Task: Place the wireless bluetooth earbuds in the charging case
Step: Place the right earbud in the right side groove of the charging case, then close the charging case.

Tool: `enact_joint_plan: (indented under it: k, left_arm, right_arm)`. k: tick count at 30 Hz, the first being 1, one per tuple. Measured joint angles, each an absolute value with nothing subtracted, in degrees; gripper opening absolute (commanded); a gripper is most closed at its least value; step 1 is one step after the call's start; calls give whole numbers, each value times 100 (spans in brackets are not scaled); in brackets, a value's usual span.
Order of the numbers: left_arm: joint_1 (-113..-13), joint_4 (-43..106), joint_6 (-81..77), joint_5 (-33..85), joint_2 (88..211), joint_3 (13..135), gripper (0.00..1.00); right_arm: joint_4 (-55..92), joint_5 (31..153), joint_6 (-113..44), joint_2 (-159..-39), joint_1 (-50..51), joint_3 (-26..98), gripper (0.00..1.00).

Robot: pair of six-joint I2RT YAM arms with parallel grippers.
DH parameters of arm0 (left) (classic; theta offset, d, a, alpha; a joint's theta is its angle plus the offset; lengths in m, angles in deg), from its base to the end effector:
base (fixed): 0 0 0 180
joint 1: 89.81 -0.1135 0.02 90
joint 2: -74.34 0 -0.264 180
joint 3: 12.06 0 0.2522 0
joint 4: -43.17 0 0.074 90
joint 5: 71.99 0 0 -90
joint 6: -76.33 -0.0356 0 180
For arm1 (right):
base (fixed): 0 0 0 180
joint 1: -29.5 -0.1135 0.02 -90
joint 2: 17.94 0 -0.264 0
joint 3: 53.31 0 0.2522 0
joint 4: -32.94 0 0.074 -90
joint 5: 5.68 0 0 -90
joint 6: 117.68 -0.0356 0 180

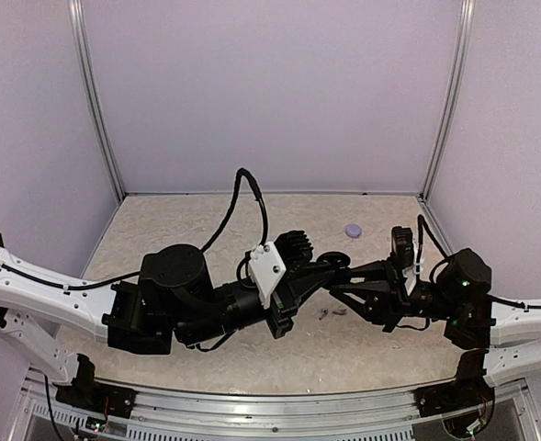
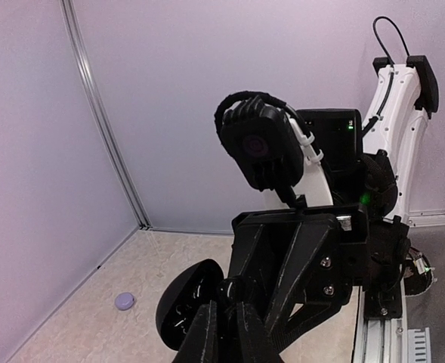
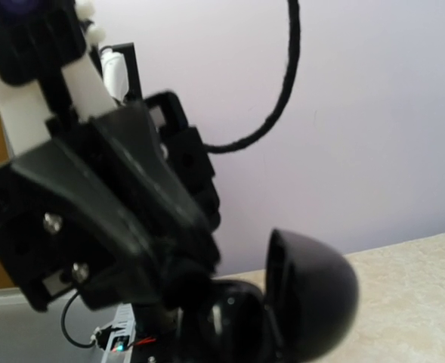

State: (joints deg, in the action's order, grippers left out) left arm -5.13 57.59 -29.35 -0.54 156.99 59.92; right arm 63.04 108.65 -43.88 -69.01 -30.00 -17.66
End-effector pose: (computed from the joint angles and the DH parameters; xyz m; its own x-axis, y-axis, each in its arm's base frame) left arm 0.0429 -0.3391 0.3357 0.2530 0.0465 -0.9663 0.8789 0.4066 0.2497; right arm 0.0890 0.1799 0.2788 -0.1520 0.2429 -0.9581 -0.9841 0.0534 0.1696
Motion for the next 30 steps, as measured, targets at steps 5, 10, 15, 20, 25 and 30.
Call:
enact_joint_plan:
  k: [5,10,15,20,25,30]
  left_arm:
    - [-511,5661,-3005,-165,15671,5987,22]
    - [-511,5532,-3071,-287,15529,5941,33]
    - [-511,5418,-3069,-386,15280,5812,50]
    - [-513,5394,-2944,-497,15017,5675,61]
    - [-526,5383,-2614,-523,14832,5502,97]
    - [-677,5344,-1954,-290,14781,5343,99]
  right_arm:
    - [6324,10839,-4380,-6901,-3000,-1766,1]
    - [6326,10774,-4369,-6896,-3000,-1766,1]
    - [6319,10704,-4343,-6859,-3000,-1766,1]
    - [6238,10642,-4270,-6820,-3000,-1766,1]
    - [6079,10570,-4159,-6748,-3000,-1766,1]
    - [5876,10548,-4034,-6663,-3000,-1766,1]
